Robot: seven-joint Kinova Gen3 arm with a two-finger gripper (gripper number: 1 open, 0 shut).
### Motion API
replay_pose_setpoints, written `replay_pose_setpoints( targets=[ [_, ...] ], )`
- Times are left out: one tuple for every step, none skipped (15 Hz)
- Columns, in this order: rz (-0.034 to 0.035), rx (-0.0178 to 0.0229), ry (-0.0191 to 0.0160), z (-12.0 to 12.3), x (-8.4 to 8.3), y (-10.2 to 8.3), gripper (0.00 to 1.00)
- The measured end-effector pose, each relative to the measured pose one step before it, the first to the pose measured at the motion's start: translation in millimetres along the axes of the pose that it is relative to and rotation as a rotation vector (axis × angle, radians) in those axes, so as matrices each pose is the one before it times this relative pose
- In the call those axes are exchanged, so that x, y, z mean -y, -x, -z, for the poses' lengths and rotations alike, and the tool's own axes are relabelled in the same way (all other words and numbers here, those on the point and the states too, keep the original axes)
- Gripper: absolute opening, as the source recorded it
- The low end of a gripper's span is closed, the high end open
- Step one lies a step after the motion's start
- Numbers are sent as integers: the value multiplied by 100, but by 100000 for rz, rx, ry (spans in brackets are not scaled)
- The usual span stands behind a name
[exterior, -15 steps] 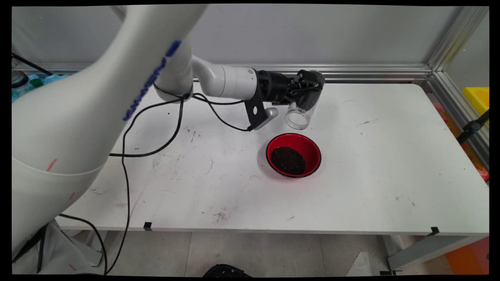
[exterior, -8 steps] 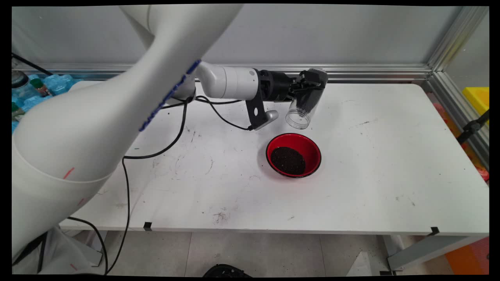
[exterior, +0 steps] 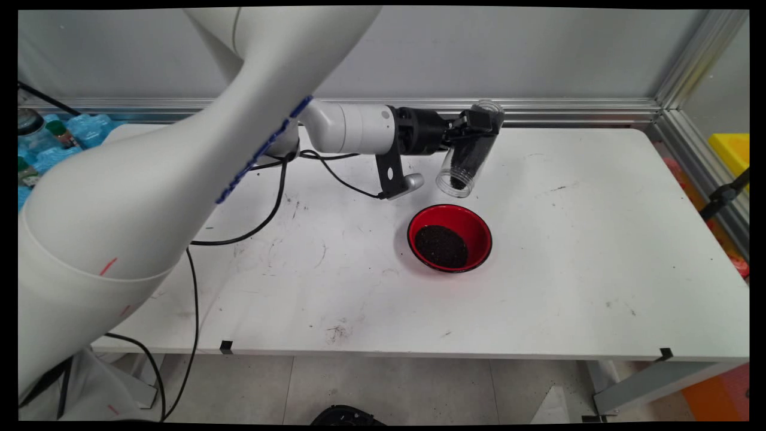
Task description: Pour the black seasoning powder in the red bowl
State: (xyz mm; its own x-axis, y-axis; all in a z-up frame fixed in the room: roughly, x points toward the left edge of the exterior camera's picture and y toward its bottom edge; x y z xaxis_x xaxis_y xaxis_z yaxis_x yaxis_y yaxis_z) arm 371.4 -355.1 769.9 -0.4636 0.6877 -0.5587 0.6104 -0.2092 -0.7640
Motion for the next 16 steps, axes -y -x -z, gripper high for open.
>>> replay_pose_setpoints(
  targets=[
    [-925,217,-249,72,20,-39,0],
    [-829,161,-277,41,33,-51,0],
    [-657,30,-320,9,56,-40,0],
    [-436,68,-163,34,25,-20,0],
    [-666,104,-182,61,23,-41,0],
    [-587,133,-181,64,23,-7,0],
    [-658,107,-224,59,31,-16,0],
    [-674,87,-304,37,51,-16,0],
    [-604,102,-231,43,45,-15,0],
    [-870,123,-251,49,59,-16,0],
    [-624,49,-227,14,61,-24,0],
    [-668,87,-193,46,43,-38,0],
    [-640,71,-200,32,51,-37,0],
    [-927,78,-324,37,83,-42,0],
    [-958,48,-258,27,83,-43,0],
    [-983,23,-268,30,80,-43,0]
  ],
)
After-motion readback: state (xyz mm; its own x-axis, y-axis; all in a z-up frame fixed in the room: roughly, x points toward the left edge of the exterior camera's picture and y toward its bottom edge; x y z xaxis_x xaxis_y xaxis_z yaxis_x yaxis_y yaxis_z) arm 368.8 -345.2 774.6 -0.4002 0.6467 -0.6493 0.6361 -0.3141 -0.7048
